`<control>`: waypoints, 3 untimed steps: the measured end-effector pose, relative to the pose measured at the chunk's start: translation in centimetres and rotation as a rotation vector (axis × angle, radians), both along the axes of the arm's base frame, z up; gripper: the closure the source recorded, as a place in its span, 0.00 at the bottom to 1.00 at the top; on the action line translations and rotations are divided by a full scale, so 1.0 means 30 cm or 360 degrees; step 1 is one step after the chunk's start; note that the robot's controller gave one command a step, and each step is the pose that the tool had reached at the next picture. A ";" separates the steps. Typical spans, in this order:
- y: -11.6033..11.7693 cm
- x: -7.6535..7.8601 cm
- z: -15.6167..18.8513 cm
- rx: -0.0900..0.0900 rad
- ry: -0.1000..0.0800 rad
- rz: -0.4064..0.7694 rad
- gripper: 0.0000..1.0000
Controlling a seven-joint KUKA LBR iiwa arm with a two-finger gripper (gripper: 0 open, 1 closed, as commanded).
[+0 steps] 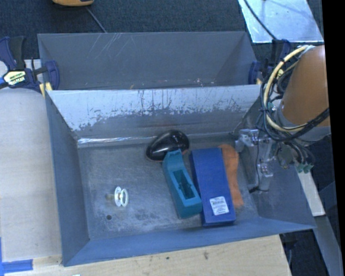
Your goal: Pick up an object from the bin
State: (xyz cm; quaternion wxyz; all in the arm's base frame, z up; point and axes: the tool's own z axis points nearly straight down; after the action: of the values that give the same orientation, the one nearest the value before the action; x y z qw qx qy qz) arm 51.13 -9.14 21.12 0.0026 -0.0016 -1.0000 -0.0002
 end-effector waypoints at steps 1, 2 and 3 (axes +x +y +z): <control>0.001 0.006 0.015 -0.0002 -0.0014 0.0004 0.00; 0.000 0.076 -0.116 -0.0004 -0.0029 -0.0052 0.00; -0.020 0.031 -0.244 -0.0001 -0.0011 -0.0329 0.00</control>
Offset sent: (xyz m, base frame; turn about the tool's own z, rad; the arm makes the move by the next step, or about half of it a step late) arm 0.0557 0.0021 -0.1242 0.0983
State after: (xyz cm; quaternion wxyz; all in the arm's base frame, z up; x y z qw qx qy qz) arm 52.06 -9.73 13.80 -0.0009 -0.1047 -0.9945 0.0000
